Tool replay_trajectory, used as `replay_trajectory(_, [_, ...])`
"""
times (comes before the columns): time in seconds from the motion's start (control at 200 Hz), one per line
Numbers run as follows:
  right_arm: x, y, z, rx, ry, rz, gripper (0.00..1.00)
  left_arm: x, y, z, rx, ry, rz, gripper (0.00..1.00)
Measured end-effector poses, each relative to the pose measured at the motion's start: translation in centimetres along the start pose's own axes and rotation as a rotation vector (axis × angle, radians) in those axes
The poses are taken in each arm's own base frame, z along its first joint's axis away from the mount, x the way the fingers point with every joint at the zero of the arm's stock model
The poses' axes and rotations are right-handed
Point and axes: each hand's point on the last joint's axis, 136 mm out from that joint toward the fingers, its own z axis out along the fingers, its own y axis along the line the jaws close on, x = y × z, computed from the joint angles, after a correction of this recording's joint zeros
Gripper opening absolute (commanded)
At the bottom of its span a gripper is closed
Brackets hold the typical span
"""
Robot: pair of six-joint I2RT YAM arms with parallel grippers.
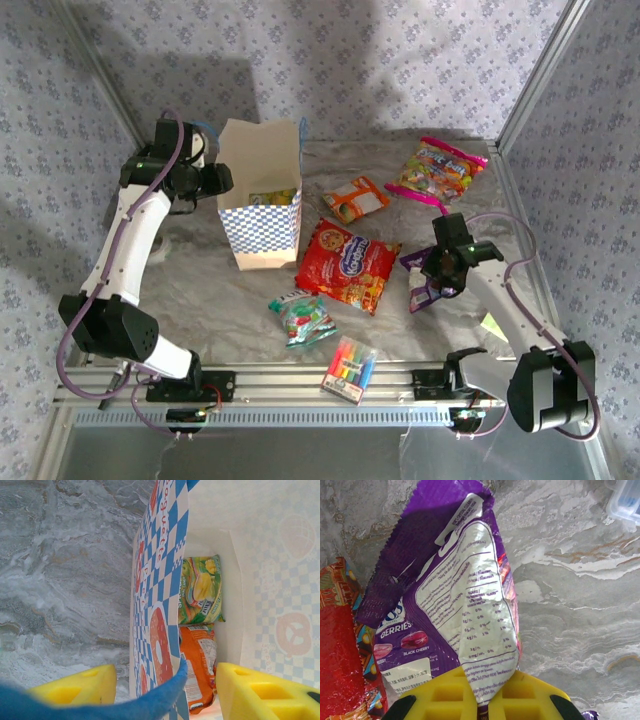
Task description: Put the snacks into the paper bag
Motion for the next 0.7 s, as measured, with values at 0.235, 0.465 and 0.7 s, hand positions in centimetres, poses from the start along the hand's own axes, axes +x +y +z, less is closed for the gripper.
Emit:
replay_trajectory(0.235, [-0.9,0.8,-1.2,-0.013,-0.042,-0.02,0.0,0.0,0.0,0.0,0.001,-0.001,0.007,0.55])
replay_trajectory(0.465, [-1.9,1.8,-2.8,-0.028,-0.096,-0.047,0.0,-0.1,-0.1,-0.5,0.005,-0.013,0.008,0.55])
replay_trajectory(0.7, [-2.9,2.7,-4.1,-0.043,-0.14,-0.055,0.0,-0.2,-0.1,-0.7,0.006,-0.017,0.008,0.56])
